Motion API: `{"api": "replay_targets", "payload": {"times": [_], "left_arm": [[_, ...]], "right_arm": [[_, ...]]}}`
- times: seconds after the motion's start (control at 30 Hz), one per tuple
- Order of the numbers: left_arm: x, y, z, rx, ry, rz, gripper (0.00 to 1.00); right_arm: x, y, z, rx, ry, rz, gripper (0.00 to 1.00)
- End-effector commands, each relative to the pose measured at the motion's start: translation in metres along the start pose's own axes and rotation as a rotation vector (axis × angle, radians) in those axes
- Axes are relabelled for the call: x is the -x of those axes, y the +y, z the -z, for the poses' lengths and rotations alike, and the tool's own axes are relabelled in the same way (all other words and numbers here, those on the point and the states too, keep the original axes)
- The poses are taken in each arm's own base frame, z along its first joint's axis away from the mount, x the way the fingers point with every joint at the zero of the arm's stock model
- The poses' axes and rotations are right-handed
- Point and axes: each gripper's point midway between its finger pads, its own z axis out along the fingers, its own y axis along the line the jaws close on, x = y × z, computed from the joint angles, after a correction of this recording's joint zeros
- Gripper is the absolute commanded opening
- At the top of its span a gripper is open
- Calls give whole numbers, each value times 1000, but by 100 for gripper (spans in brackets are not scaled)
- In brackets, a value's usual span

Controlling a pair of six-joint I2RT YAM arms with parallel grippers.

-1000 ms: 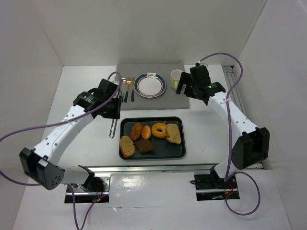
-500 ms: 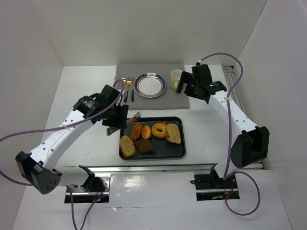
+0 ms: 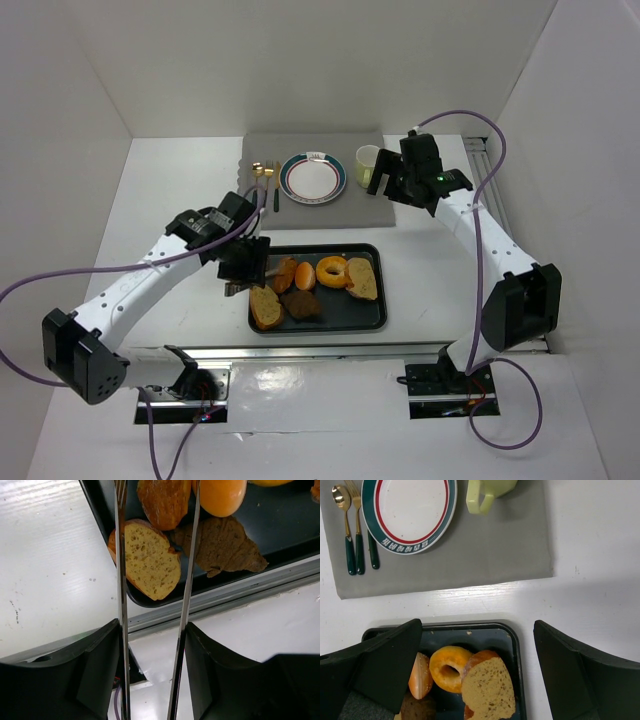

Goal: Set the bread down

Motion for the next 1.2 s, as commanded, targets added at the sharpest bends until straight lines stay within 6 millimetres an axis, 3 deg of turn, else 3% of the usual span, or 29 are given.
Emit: {"api": "replay_targets", "payload": {"times": [0.0,0.13,0.27,0.3,0.4,0.47,0.53,0.6,0.67,0.73,0.87,0.9,0.93,0.97,1.0,1.03,1.07,1.13,1.17], "left_arm": [[4,-11,-5,-49,-5,16,63],[8,-8,-17,-27,-9,26,63],[14,-10,-10,-31,-18,16,42],[15,-11,-5,-35,-26,15,30],[22,-10,15,-15,-46,5,16],[30,-14,38,-24,-69,-15,13],[38,-17,49,-20,-85,-25,13],[60,-20,65,-21,-149,-18,13],[82,-21,60,2,-170,-7,13],[122,-27,65,-18,-273,30,13],[197,-37,45,-40,-384,112,13],[217,-44,50,-58,-428,110,14],[231,-40,24,-39,-399,122,14],[243,-39,15,-19,-410,126,14],[264,-41,23,-30,-457,121,14],[272,-43,14,-27,-449,121,14],[279,-40,-17,0,-410,116,16],[297,-41,-26,-13,-425,121,16],[296,-40,-50,-8,-384,120,17]], "right_arm": [[13,5,6,25,-34,7,99],[9,6,3,35,-31,7,99],[6,7,0,38,-17,8,99],[6,7,0,38,-17,8,99],[5,8,-4,45,-11,8,99],[5,8,-4,45,-11,-1,99],[4,10,-4,53,-6,-1,99],[4,10,-4,53,-6,-1,99],[4,10,-4,53,-6,-1,99],[7,9,-1,48,-19,-2,99],[9,5,6,34,-35,-2,99],[5,7,7,36,-24,4,99],[4,7,9,37,-26,4,99],[7,6,13,34,-42,3,99],[4,5,12,29,-34,-6,99],[6,5,16,35,-43,-7,99],[4,3,16,21,-37,-6,99],[1,1,18,16,-29,-14,99],[4,0,21,11,-42,-15,99]]}}
